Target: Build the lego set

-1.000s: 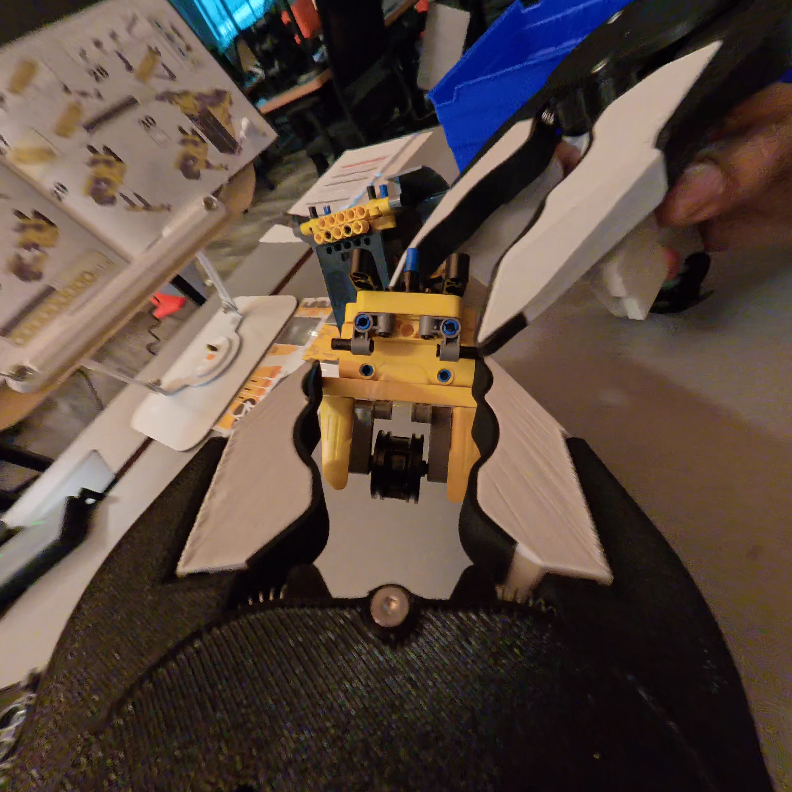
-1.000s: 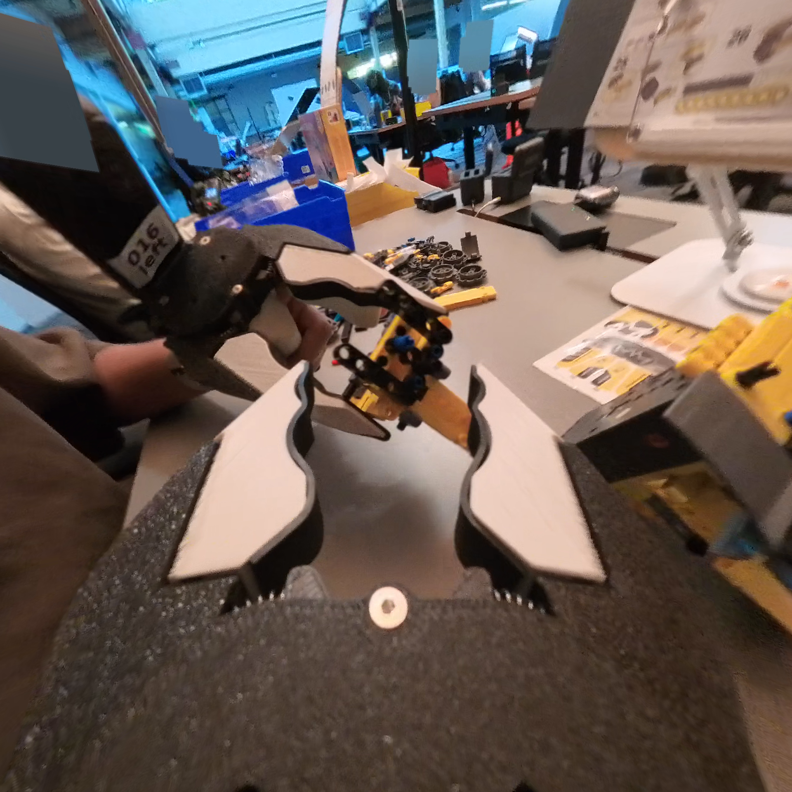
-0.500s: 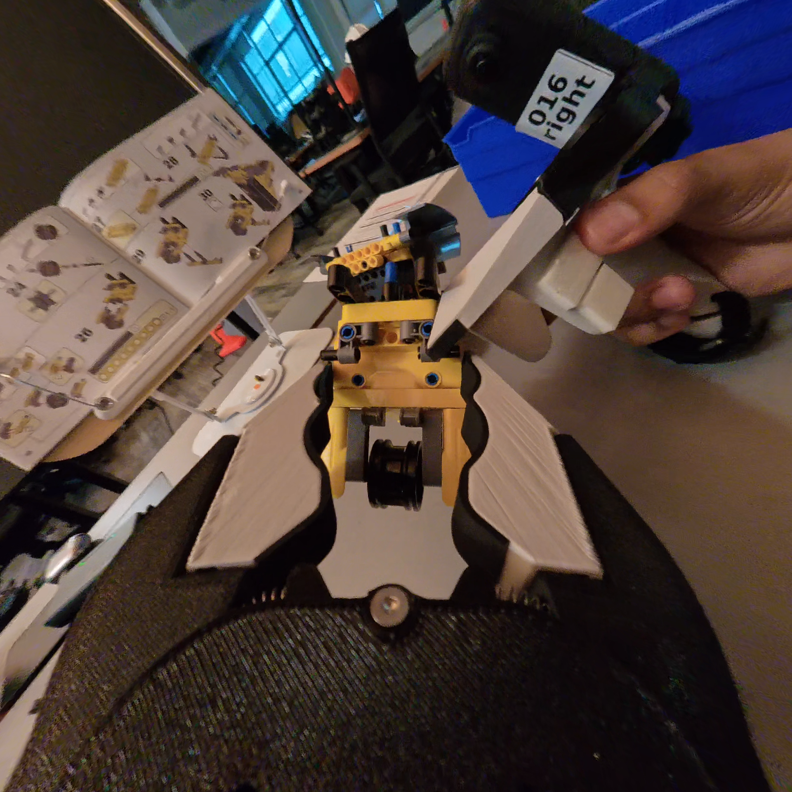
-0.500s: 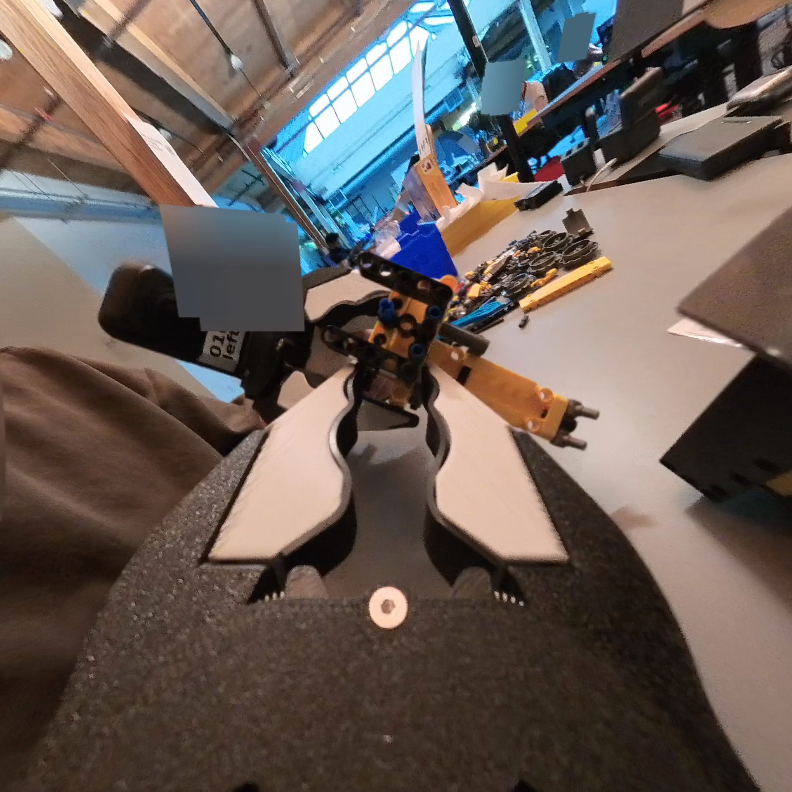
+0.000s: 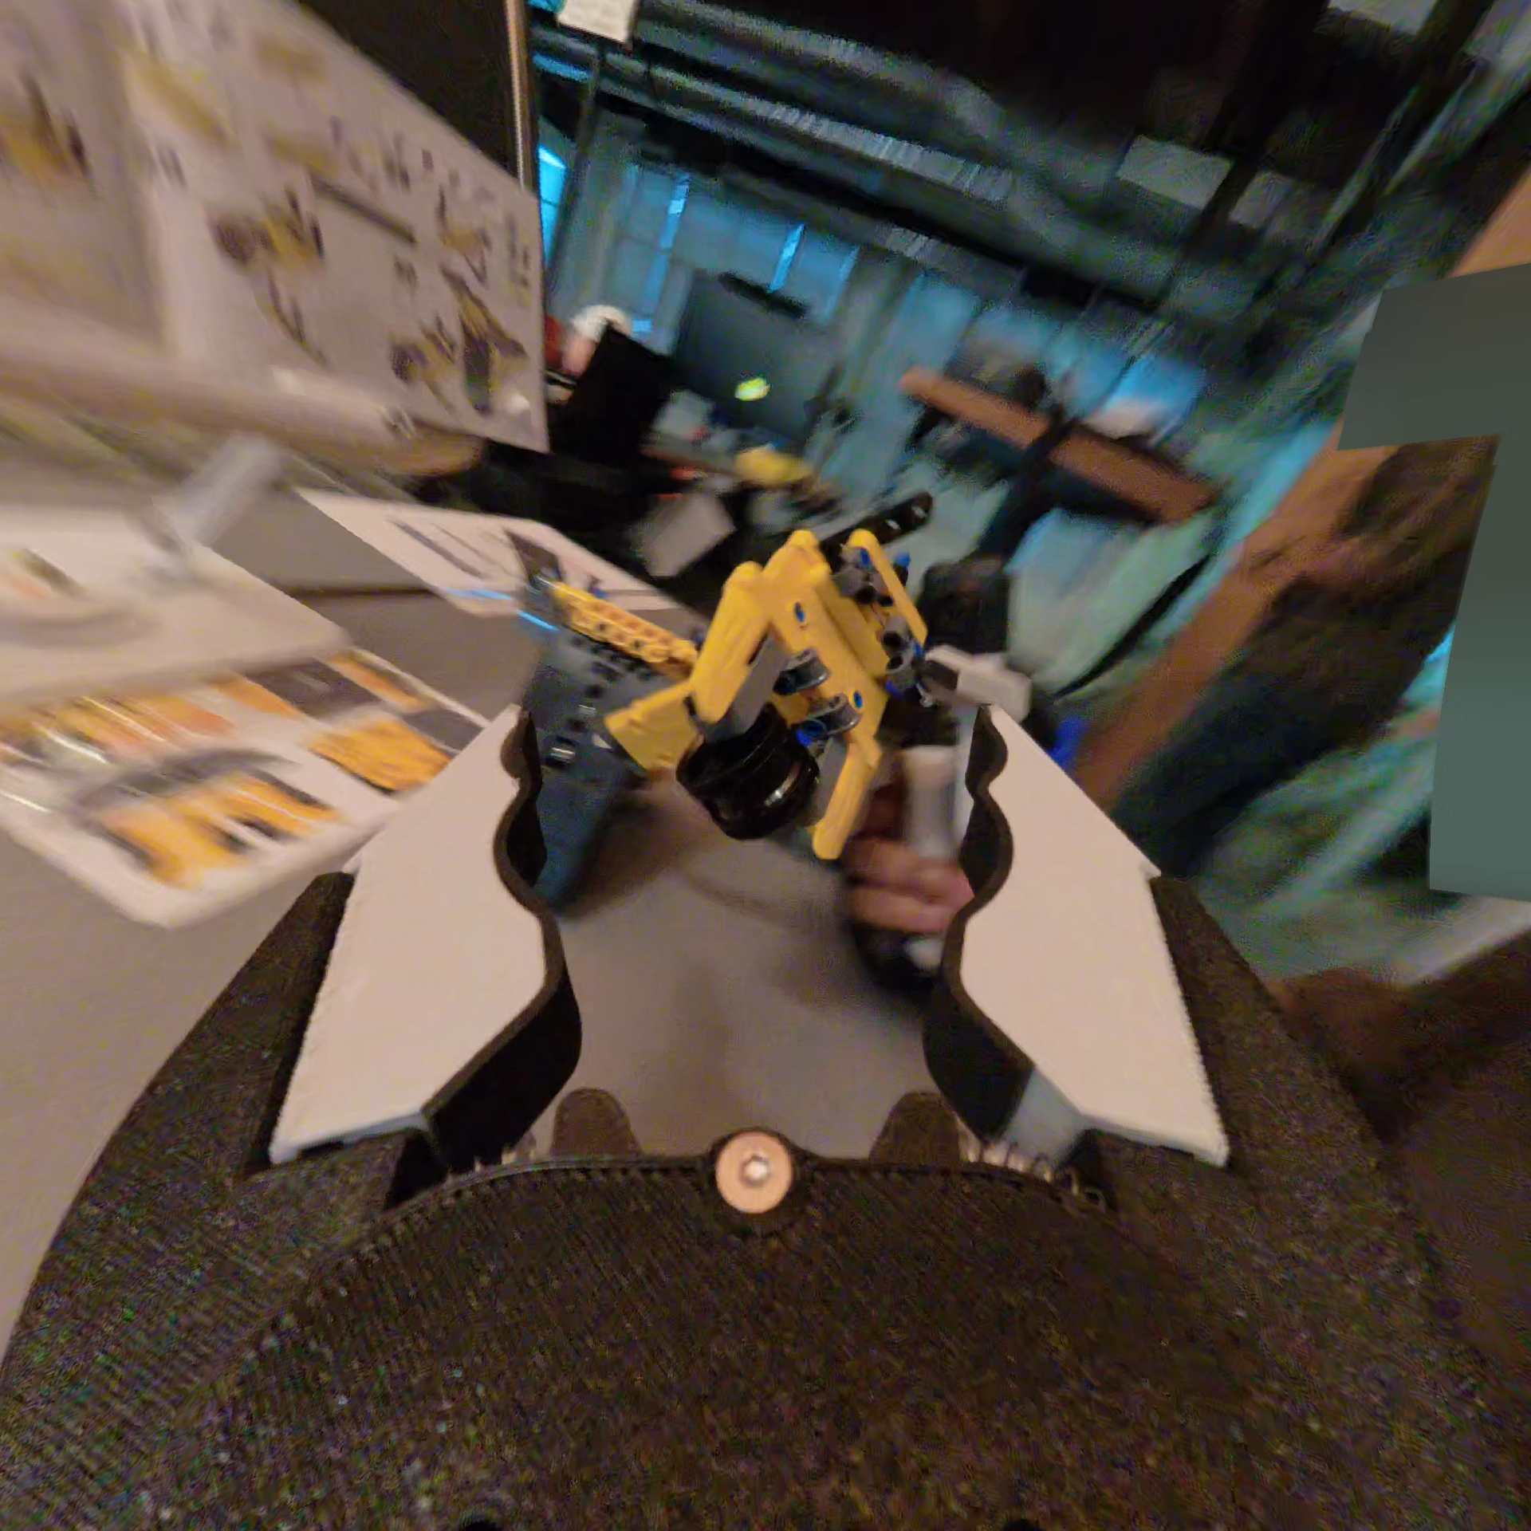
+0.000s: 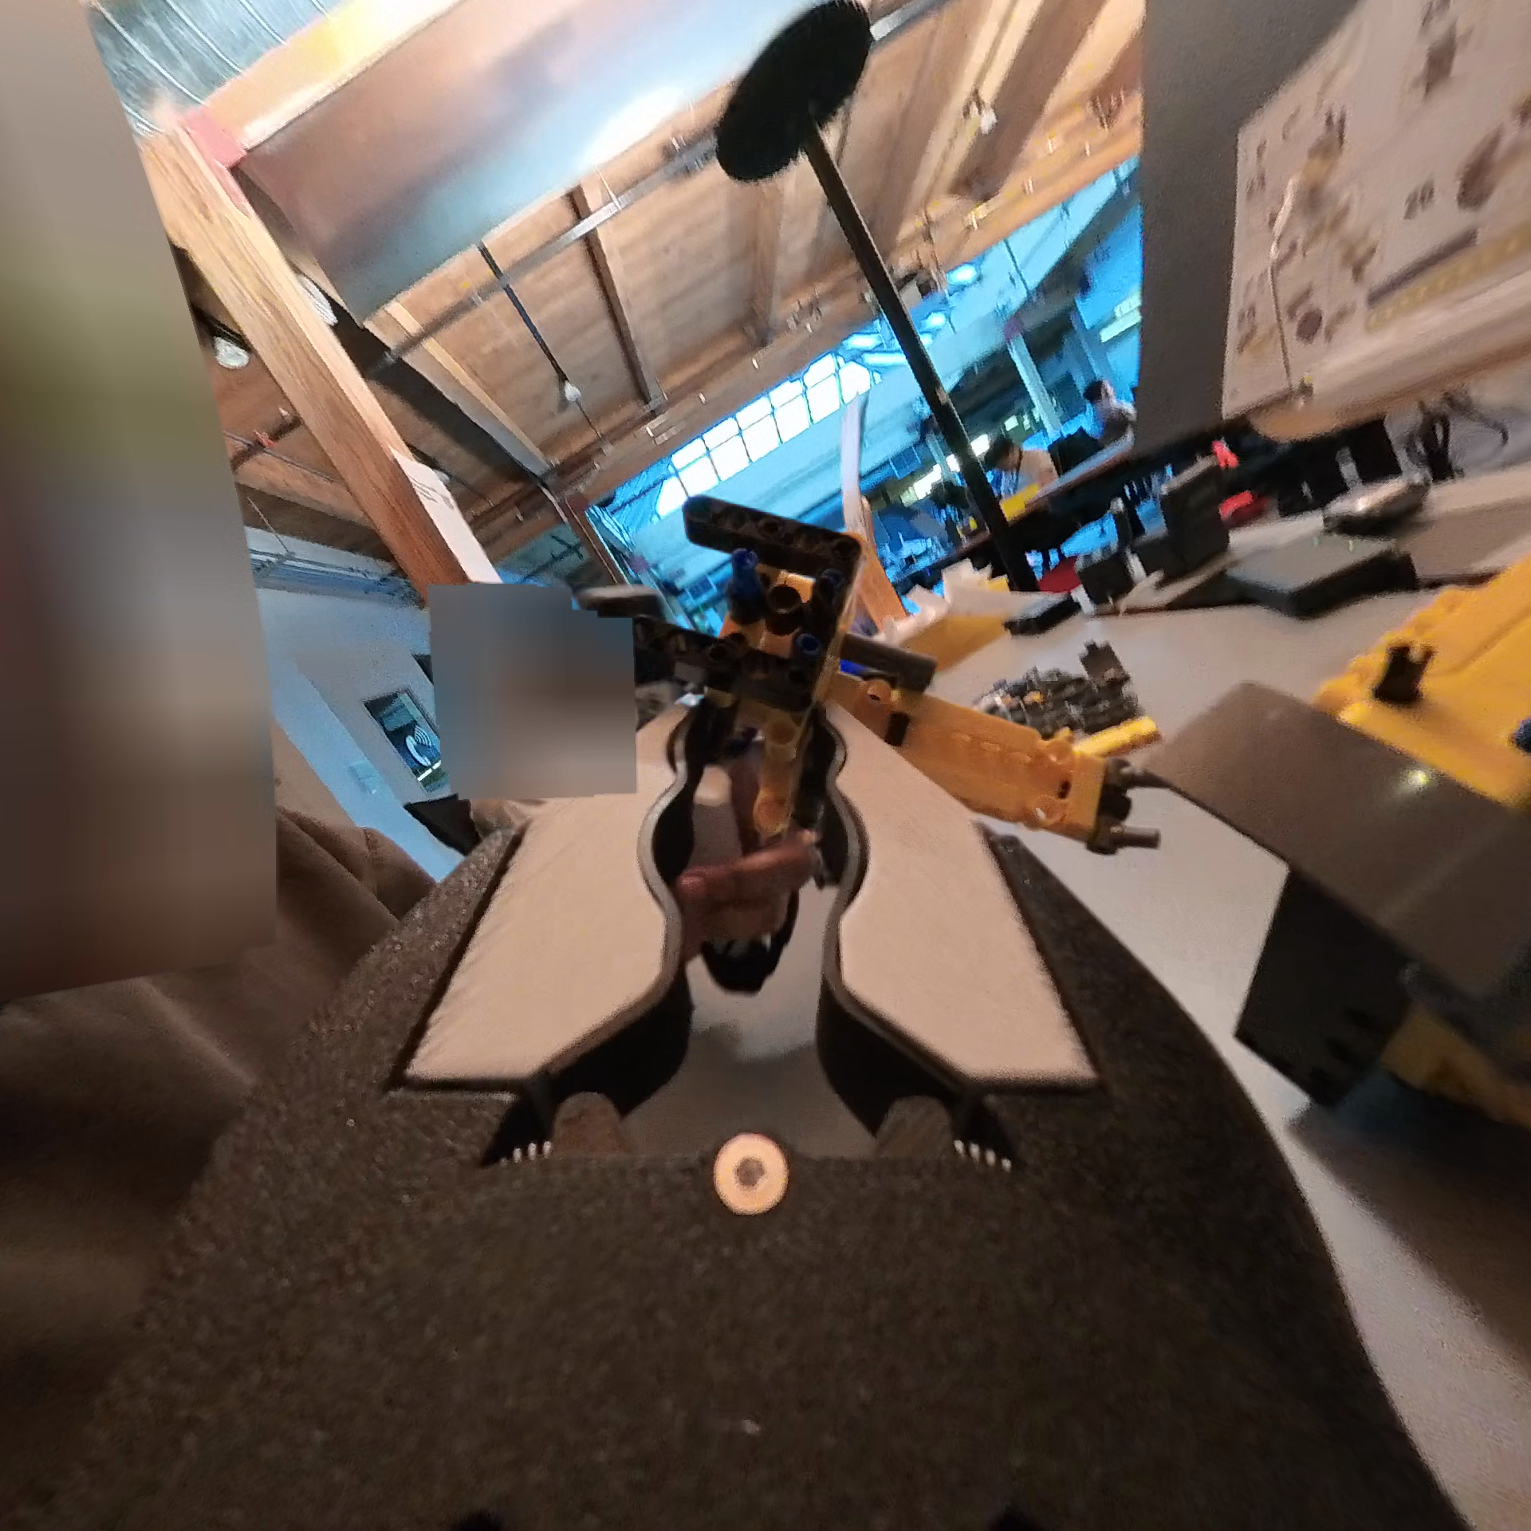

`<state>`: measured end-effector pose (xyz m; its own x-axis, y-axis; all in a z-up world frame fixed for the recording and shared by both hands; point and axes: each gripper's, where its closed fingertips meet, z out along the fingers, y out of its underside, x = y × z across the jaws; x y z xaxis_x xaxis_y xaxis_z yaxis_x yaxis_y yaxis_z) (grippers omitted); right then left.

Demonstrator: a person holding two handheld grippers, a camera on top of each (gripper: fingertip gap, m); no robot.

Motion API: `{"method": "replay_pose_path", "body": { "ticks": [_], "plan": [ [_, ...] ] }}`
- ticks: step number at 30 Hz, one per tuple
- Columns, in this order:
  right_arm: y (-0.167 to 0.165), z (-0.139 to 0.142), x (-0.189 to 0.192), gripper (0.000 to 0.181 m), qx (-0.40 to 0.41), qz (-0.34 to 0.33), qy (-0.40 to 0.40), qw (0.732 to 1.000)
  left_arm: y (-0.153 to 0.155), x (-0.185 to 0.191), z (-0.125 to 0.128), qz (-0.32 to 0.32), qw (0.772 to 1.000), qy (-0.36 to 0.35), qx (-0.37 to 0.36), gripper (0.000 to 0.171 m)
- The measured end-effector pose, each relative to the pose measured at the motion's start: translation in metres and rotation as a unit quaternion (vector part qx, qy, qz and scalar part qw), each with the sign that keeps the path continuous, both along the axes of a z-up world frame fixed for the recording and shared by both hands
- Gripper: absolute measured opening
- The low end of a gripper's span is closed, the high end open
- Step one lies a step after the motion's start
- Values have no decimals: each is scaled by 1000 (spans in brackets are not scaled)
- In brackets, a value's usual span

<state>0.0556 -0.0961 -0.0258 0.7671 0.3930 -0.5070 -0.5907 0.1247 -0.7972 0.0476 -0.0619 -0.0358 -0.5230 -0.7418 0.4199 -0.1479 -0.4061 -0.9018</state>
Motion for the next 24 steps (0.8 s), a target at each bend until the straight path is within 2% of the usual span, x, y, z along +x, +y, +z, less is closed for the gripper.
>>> {"method": "replay_pose_path", "body": {
  "ticks": [1, 3, 5, 7, 9, 12, 15, 20, 24],
  "plan": [
    [-2, 6, -2, 23, 18, -2, -7, 1000, -1, 0, 2, -40, 995, 29, -89, 98],
    [-4, 12, -10, 26, 42, -2, -24, 999, -5, -1, 2, -119, 966, 73, -216, 100],
    [-2, 14, -18, 25, 51, 1, -36, 998, -7, -2, 1, -154, 946, 83, -272, 97],
    [1, 13, -27, 24, 54, 10, -41, 998, -13, -6, 1, -172, 945, 72, -270, 83],
    [5, 9, -33, 24, 47, 22, -39, 998, -20, -11, 2, -181, 952, 55, -241, 56],
    [8, 6, -34, 25, 42, 24, -33, 998, -20, -13, 2, -155, 970, 26, -183, 39],
    [8, 4, -33, 23, 36, 24, -35, 998, -20, -13, -1, -139, 981, 14, -136, 38],
    [8, 3, -34, 23, 30, 23, -47, 998, -18, -13, -2, -139, 982, 12, -129, 37],
    [8, 1, -35, 24, 19, -2, -94, 995, -17, -13, -1, -141, 981, 13, -131, 36]
  ]
}}
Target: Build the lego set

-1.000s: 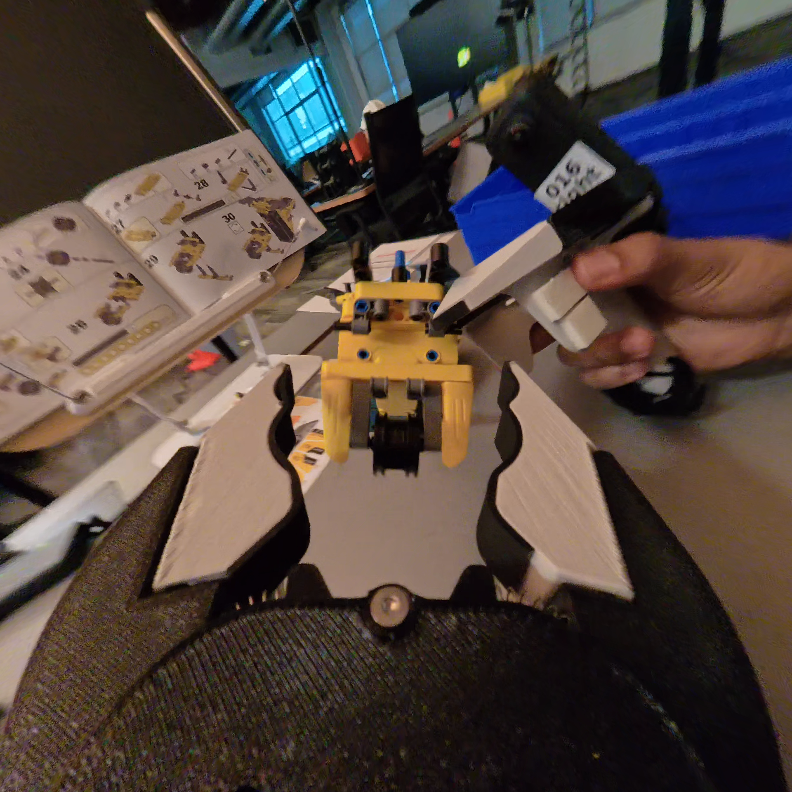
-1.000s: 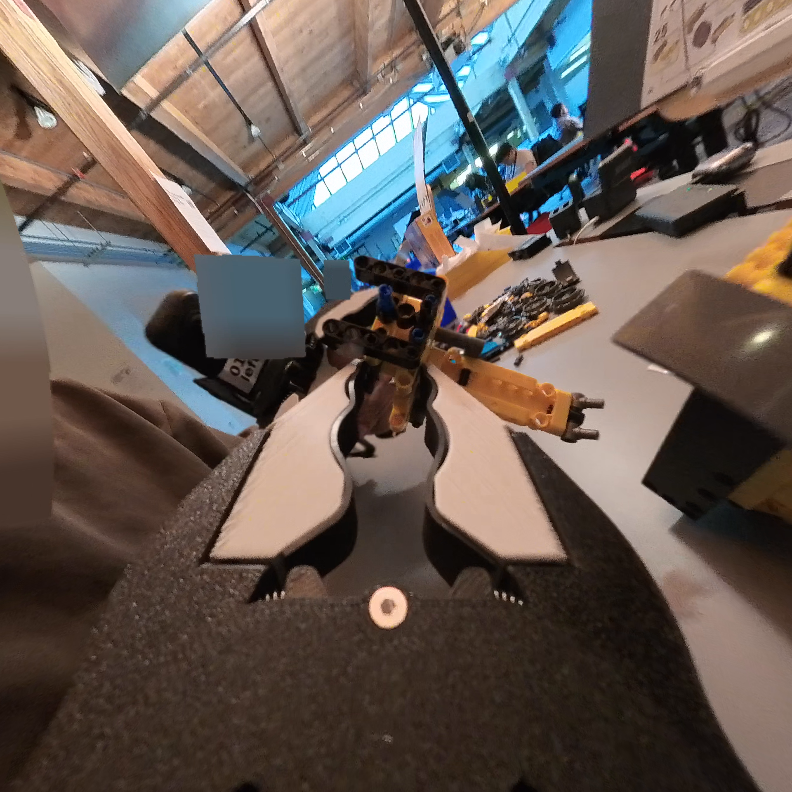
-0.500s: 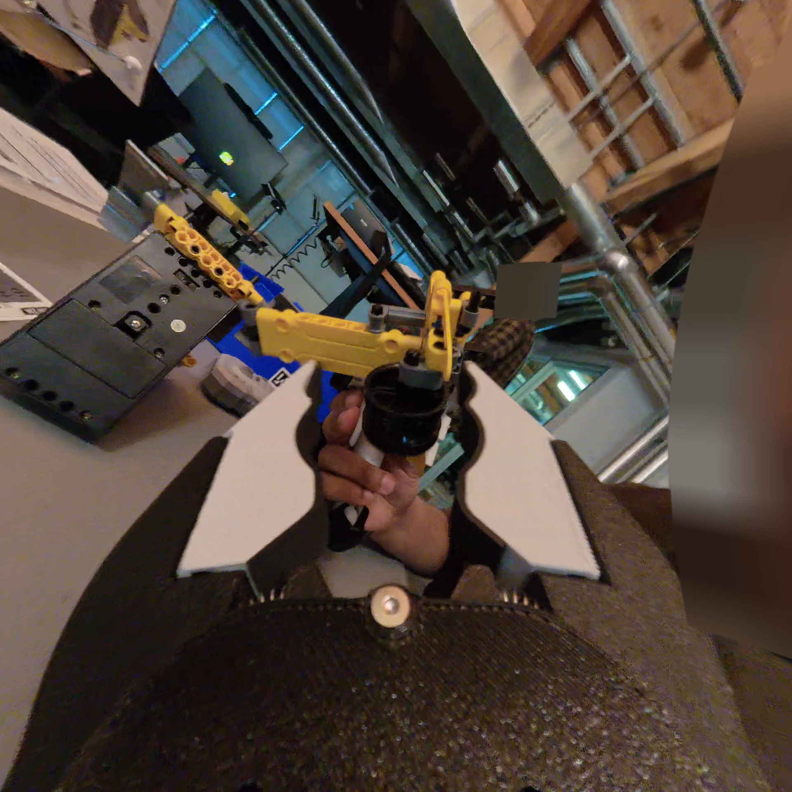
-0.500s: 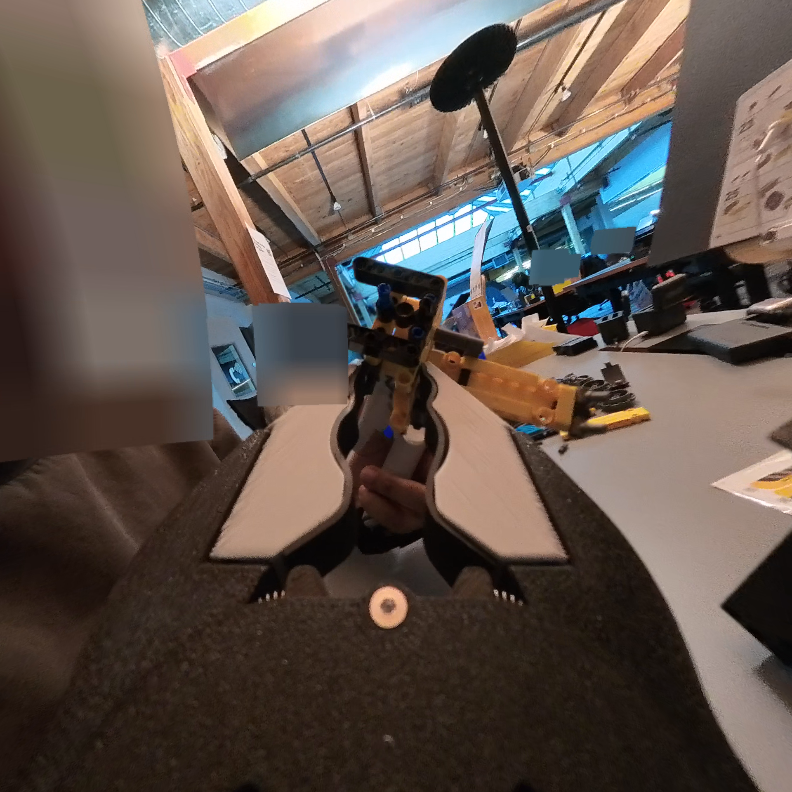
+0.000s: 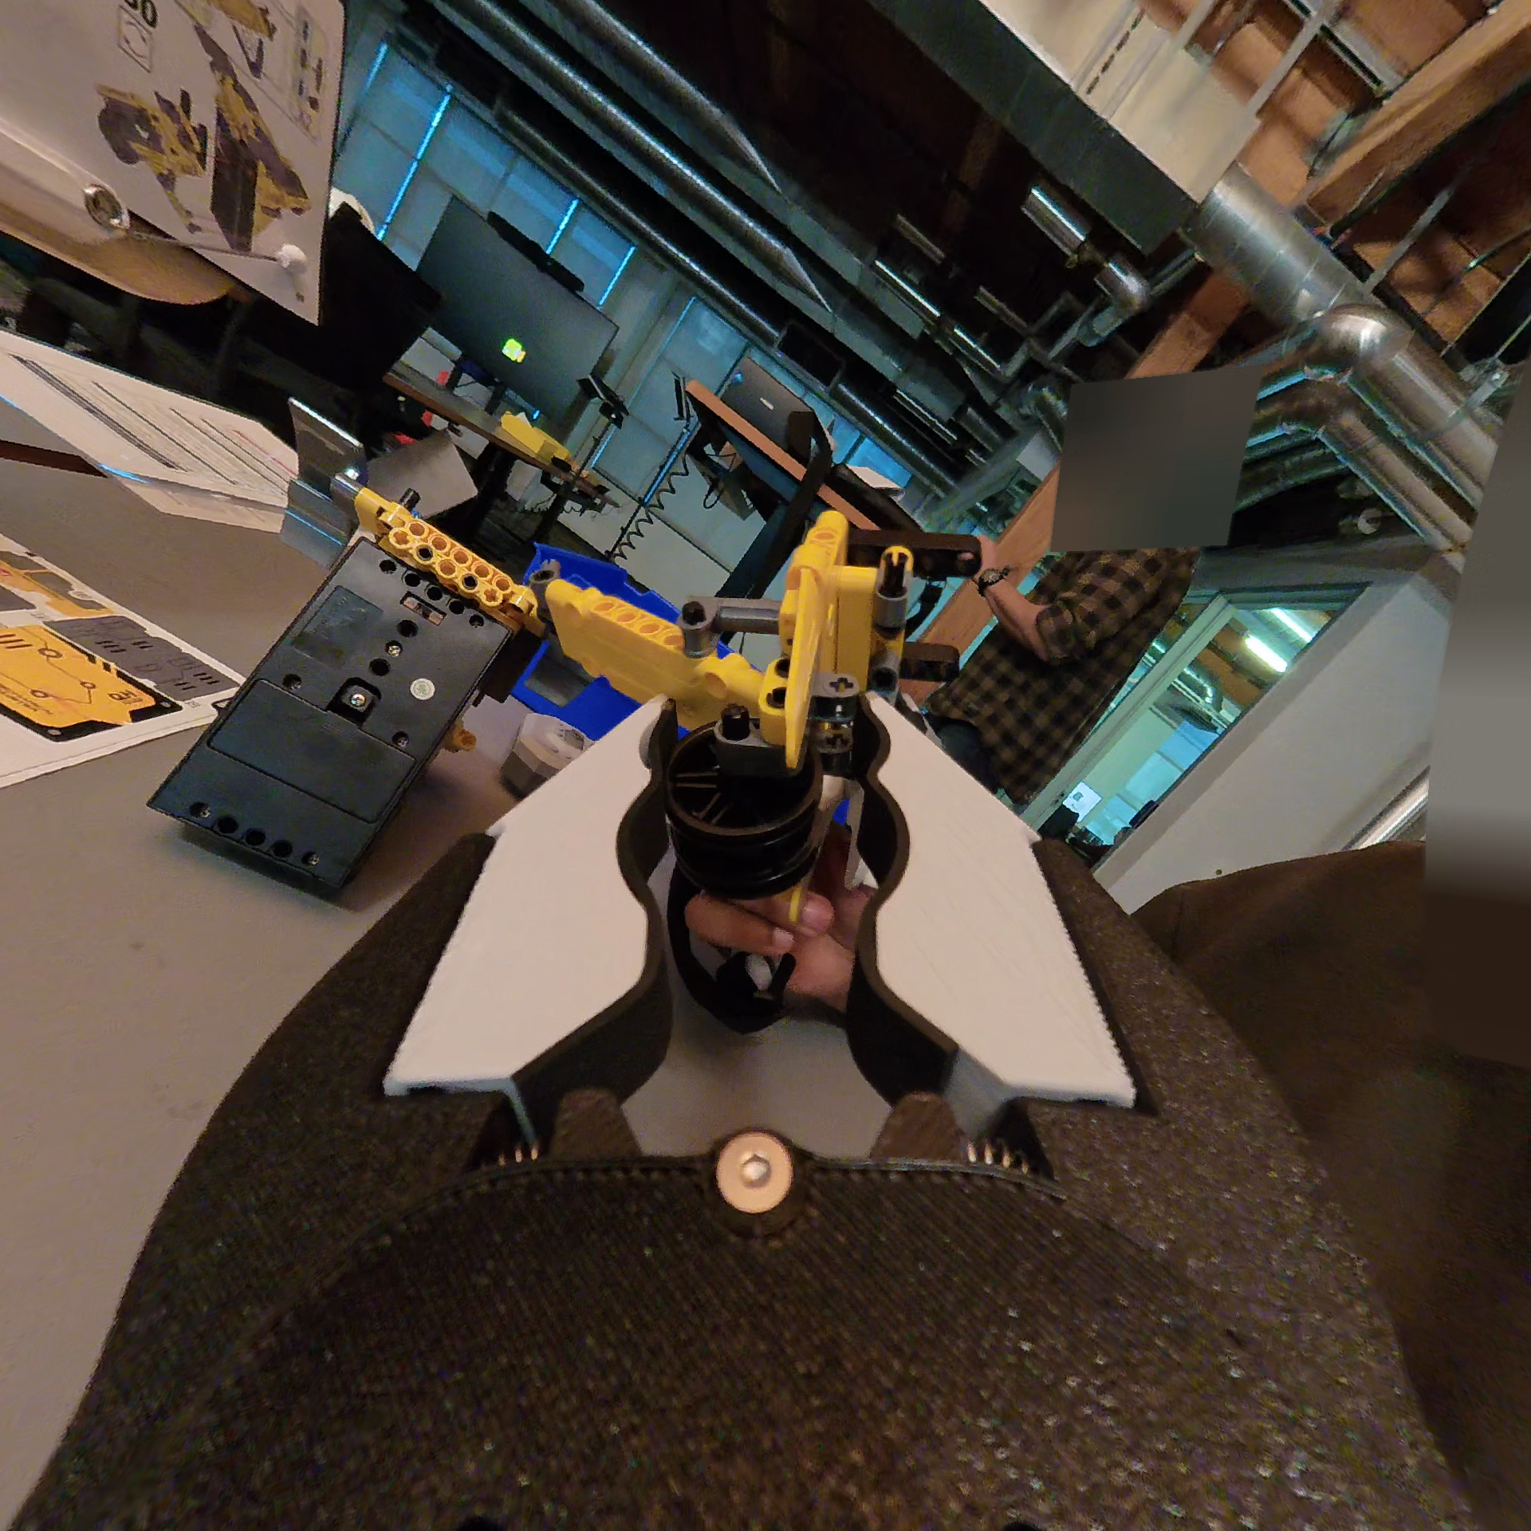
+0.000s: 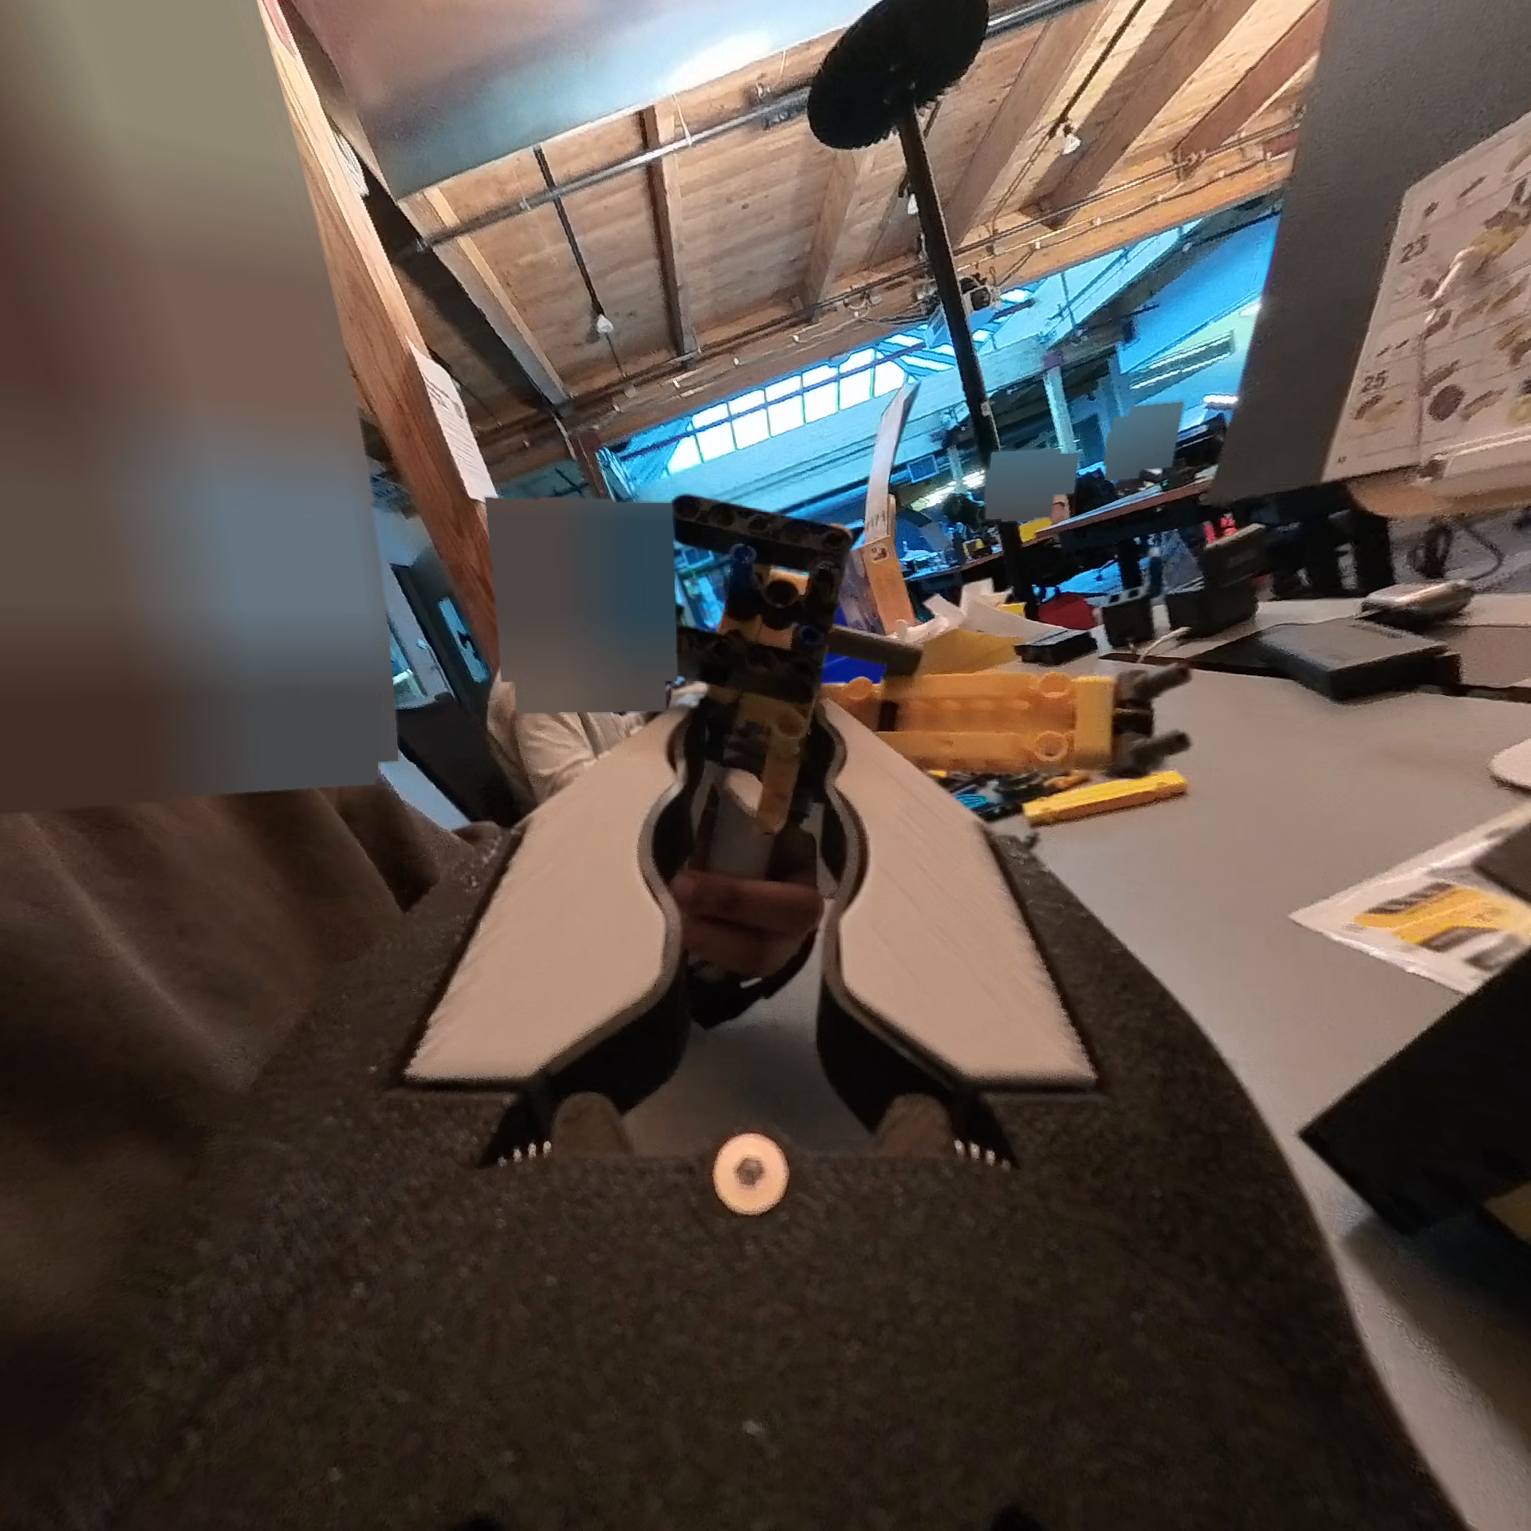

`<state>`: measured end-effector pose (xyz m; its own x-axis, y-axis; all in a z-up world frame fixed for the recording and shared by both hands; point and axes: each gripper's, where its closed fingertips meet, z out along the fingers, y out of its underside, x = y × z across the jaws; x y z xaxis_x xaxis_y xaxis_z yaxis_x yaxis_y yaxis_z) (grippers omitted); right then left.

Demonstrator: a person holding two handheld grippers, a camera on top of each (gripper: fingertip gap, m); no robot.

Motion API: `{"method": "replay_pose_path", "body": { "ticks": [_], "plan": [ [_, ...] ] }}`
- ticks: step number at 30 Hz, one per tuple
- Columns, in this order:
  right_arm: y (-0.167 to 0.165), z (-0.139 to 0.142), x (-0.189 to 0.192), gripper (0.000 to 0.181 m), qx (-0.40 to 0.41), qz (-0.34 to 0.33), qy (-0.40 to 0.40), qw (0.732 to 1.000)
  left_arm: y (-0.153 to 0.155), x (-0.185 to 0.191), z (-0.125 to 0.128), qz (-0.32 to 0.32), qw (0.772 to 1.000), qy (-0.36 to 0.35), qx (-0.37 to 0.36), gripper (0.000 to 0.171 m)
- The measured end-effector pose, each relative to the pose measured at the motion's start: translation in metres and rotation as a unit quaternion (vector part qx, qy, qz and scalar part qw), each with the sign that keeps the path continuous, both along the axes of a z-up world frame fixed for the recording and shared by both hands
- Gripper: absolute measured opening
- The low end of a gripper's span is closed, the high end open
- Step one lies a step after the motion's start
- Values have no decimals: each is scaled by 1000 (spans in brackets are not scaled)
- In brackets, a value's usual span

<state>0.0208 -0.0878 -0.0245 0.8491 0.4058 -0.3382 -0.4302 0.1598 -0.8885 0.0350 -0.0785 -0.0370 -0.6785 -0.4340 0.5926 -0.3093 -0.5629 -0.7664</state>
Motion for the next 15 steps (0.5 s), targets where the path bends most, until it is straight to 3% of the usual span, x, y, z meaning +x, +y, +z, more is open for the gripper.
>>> {"method": "replay_pose_path", "body": {
  "ticks": [3, 9, 12, 15],
  "plan": [
    [-3, 4, -3, 24, 9, -17, -40, 999, -2, 0, 0, 2, 1000, -3, 10, 42],
    [-7, 11, -20, 24, 16, -28, -125, 992, 4, 1, -1, 47, 995, -49, 70, 83],
    [-12, 19, -19, 23, 27, -15, -101, 994, 6, -8, 9, 81, 980, -131, 126, 86],
    [-19, 24, -17, 23, 29, 57, -20, 998, 5, -21, 22, 122, 948, -224, 193, 84]
  ]
}}
